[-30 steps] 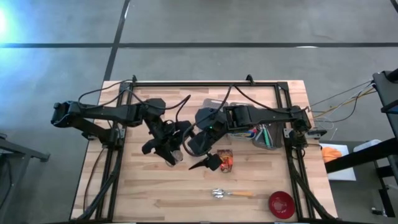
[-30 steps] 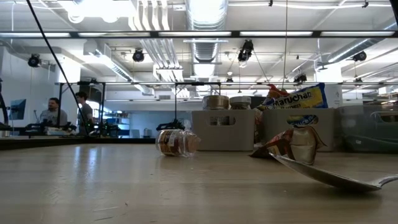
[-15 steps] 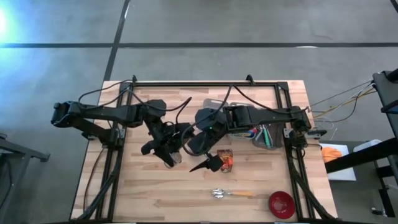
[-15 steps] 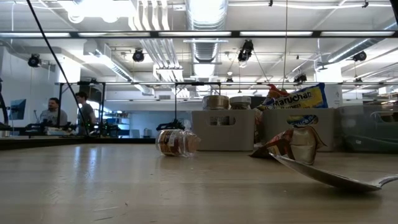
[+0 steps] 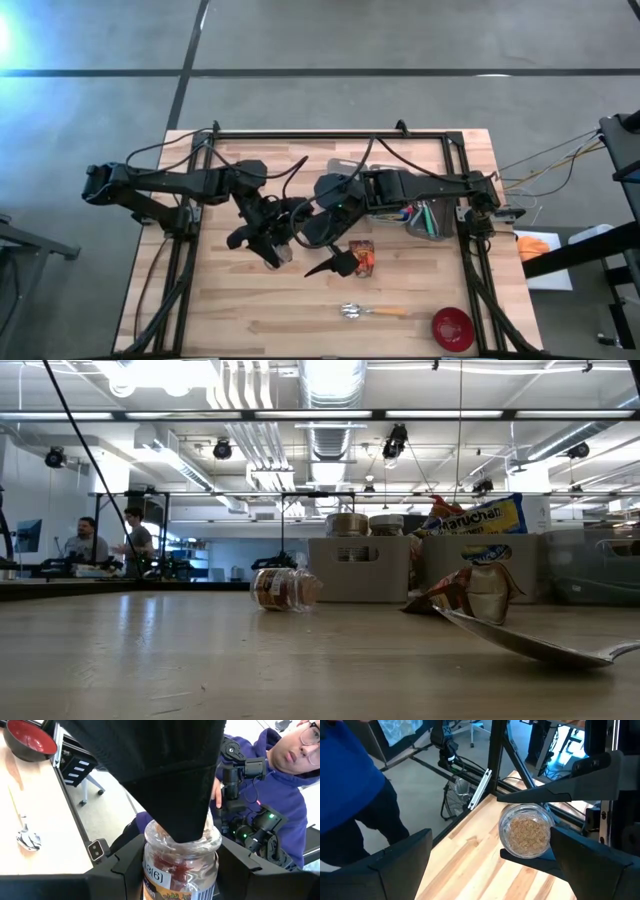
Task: Pick & Place Food Item
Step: Put the bottom brown seasoning bottle into the left gray bin
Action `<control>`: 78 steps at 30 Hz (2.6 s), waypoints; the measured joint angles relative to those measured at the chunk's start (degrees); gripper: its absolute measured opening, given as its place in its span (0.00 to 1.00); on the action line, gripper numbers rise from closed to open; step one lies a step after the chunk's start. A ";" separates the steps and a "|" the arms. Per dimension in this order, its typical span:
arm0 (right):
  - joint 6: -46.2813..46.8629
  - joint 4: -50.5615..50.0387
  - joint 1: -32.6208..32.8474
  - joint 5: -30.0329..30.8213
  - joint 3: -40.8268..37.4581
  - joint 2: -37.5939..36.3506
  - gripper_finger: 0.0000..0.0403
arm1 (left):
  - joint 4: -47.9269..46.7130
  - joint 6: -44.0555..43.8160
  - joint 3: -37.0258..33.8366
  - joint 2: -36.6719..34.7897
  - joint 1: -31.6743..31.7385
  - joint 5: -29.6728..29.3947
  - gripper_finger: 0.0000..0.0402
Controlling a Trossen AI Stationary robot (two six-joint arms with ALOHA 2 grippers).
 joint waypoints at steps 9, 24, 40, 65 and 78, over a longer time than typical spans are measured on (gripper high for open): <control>1.60 -0.06 0.15 0.00 0.00 -0.20 0.97 | -0.84 0.00 -0.01 0.00 0.00 -0.16 0.45; 2.99 0.17 0.75 -0.86 0.11 -0.92 0.97 | -1.09 0.02 -0.02 -0.04 0.11 -0.35 0.45; -4.78 3.49 0.66 6.30 -0.10 -1.18 0.97 | 2.32 -1.80 0.00 -0.31 0.07 -0.36 0.45; -6.25 6.42 0.22 6.25 -3.47 -1.14 0.95 | 3.02 -5.86 -0.02 -0.28 -0.22 0.82 0.45; -7.62 8.30 0.04 7.93 -3.73 -0.68 0.66 | 3.72 -7.78 0.00 -0.24 -0.68 1.62 0.45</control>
